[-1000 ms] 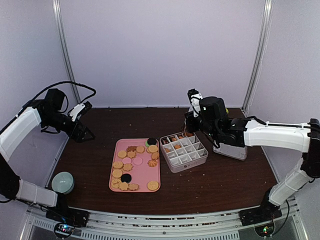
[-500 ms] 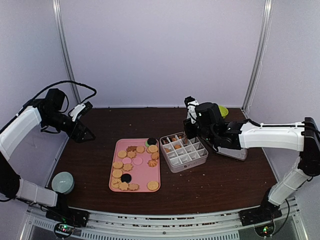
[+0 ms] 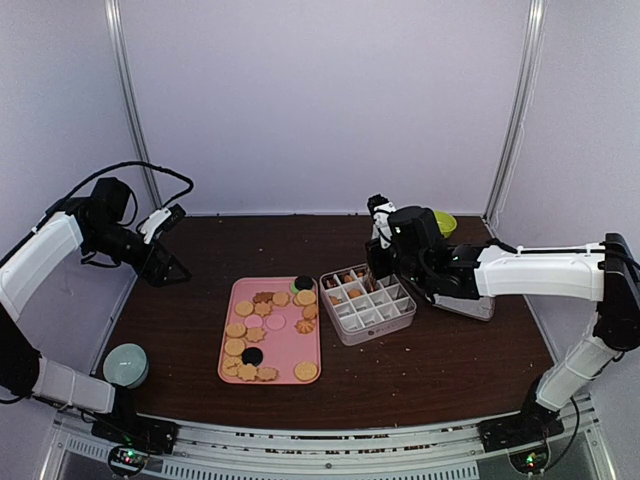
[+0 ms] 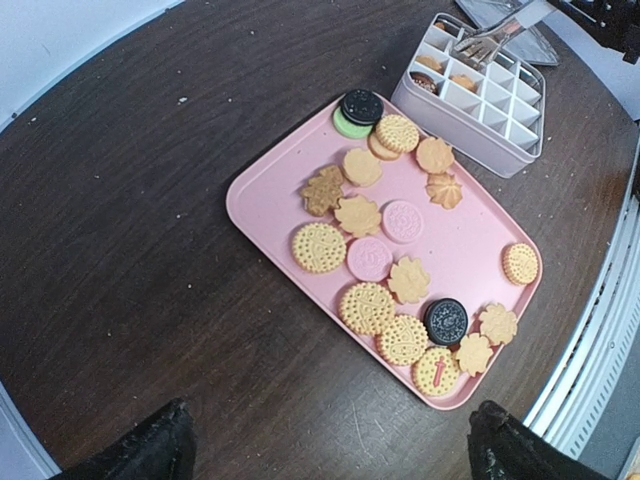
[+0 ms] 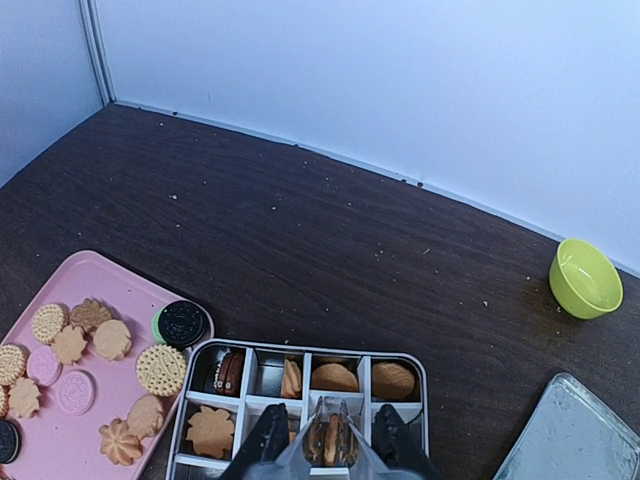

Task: Pack the cookies
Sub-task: Place the fake cookies in the empty pocket of the box, then pick up the fake cookies from the plate.

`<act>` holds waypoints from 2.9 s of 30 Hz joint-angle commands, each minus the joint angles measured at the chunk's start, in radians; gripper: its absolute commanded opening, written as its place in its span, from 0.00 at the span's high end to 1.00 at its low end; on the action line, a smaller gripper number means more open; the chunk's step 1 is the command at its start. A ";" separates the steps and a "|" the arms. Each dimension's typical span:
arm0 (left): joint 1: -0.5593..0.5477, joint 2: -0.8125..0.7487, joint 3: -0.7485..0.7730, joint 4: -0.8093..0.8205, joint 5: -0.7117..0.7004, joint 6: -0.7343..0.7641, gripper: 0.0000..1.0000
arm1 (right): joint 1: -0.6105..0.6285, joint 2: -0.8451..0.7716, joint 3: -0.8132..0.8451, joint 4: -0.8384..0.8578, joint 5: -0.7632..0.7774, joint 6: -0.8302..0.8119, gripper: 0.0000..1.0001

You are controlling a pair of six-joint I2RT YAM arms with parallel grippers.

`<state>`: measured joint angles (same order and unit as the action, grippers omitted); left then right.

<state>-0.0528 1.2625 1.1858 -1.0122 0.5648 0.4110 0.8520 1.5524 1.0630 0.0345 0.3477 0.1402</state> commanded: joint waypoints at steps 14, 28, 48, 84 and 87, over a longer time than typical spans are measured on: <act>0.001 -0.006 0.029 -0.002 0.031 0.020 0.02 | 0.011 -0.146 0.014 0.047 0.021 -0.016 0.77; 0.002 -0.004 0.037 -0.014 0.028 0.025 0.02 | 0.259 -0.028 0.150 0.026 0.019 -0.005 0.76; 0.002 -0.010 0.028 -0.022 0.032 0.037 0.02 | 0.329 0.202 0.250 0.025 0.134 0.037 0.65; 0.001 -0.009 0.038 -0.023 0.044 0.040 0.02 | 0.291 0.265 0.344 0.064 0.108 0.046 0.72; 0.002 -0.014 0.032 -0.023 0.037 0.041 0.02 | 0.291 0.289 0.363 0.064 0.095 0.051 0.70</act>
<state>-0.0528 1.2617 1.1904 -1.0267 0.5880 0.4366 1.1477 1.8145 1.3785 0.0681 0.4595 0.2043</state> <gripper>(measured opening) 0.978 0.295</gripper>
